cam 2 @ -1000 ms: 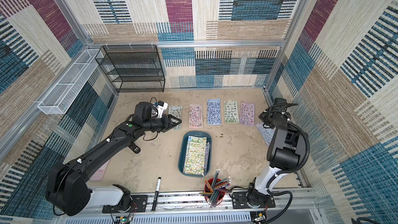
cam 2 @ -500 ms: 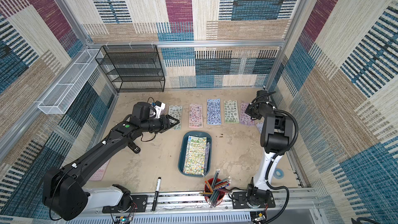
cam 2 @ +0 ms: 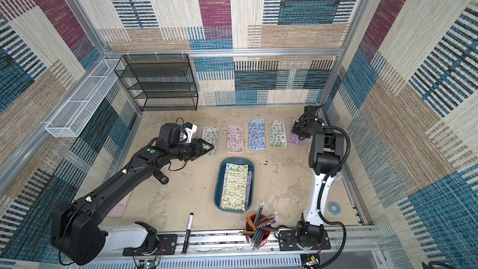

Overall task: Take the stickers out of the storage box
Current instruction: Adjust the sticker at the center of the board.

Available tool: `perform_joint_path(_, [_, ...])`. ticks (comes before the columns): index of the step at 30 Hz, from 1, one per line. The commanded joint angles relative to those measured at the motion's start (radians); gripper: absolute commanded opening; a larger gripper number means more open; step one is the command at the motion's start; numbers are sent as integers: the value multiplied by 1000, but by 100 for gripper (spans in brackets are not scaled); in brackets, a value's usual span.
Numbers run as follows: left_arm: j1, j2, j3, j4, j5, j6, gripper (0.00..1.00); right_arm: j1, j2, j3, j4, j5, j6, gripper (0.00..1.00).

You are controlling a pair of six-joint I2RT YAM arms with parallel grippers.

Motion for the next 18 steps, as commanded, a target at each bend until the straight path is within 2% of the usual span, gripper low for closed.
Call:
perform_joint_path(1, [0,-1,6,-12,-14,21,53,-1,38,24,-119,82,-55,0])
perform_joint_path(5, [-2,0,3,-5,-17,17,53,-1,22,37,-123,89,-62,0])
perform_joint_path(11, [-2,2,42,-30,-26,41,53,4,-67,-23,-106,31,-40,0])
perform_joint_path(18, [-2,-33,52,-83,-45,70,55,8,-338,-264,90,-45,20,0])
